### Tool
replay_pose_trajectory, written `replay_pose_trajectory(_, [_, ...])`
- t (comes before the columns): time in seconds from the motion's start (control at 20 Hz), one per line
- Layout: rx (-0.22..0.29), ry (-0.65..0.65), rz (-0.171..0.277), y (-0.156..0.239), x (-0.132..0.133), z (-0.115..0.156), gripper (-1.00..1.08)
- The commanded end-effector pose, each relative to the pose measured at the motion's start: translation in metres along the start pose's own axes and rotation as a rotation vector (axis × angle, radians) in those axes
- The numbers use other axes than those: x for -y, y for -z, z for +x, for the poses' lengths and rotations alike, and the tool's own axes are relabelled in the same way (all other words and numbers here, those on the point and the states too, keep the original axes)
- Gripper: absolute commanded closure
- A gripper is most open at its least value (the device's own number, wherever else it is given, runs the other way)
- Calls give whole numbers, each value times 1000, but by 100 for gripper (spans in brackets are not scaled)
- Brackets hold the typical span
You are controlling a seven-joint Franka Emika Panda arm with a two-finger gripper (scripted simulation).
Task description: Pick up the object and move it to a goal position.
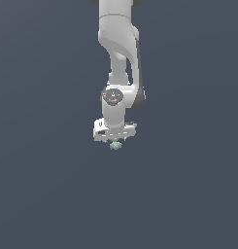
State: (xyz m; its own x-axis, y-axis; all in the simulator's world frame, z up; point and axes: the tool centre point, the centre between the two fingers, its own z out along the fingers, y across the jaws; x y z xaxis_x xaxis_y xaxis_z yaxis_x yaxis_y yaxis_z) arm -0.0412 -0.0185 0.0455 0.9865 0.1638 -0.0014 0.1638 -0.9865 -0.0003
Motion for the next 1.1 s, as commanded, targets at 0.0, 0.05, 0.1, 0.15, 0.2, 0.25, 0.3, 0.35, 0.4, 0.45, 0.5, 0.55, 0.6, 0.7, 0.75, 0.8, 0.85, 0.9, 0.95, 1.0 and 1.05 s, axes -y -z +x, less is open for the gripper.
replay_pose_trajectory(0.0, [-1, 0, 0, -5, 0, 1, -92])
replay_pose_trajectory(0.05, [-1, 0, 0, -6, 0, 1, -92])
replay_pose_trajectory(0.1, [-1, 0, 0, -6, 0, 1, -92])
replay_pose_trajectory(0.15, [-1, 0, 0, -6, 0, 1, 108])
replay_pose_trajectory(0.2, [-1, 0, 0, -6, 0, 1, 108])
replay_pose_trajectory(0.25, [-1, 0, 0, -6, 0, 1, 108])
replay_pose_trajectory(0.3, [-1, 0, 0, -6, 0, 1, 108])
replay_pose_trajectory(0.35, [-1, 0, 0, -6, 0, 1, 108])
replay_pose_trajectory(0.4, [-1, 0, 0, -6, 0, 1, 108])
replay_pose_trajectory(0.45, [-1, 0, 0, -6, 0, 1, 108])
replay_pose_trajectory(0.5, [-1, 0, 0, -6, 0, 1, 108])
replay_pose_trajectory(0.55, [-1, 0, 0, -6, 0, 1, 108])
replay_pose_trajectory(0.6, [-1, 0, 0, -6, 0, 1, 108])
replay_pose_trajectory(0.7, [-2, 0, 0, -6, 0, 1, 108])
replay_pose_trajectory(0.75, [-2, 0, 0, -5, 1, 2, 108])
replay_pose_trajectory(0.8, [-2, 0, 0, -3, 1, 2, 108])
replay_pose_trajectory(0.85, [-2, 0, 0, -1, 3, 3, 108])
replay_pose_trajectory(0.9, [-2, 0, 0, 1, 4, 4, 108])
replay_pose_trajectory(0.95, [-2, 0, 0, 5, 6, 5, 108])
replay_pose_trajectory(1.0, [-2, 0, 0, 8, 8, 6, 108])
replay_pose_trajectory(1.05, [-2, 0, 0, 13, 11, 8, 108])
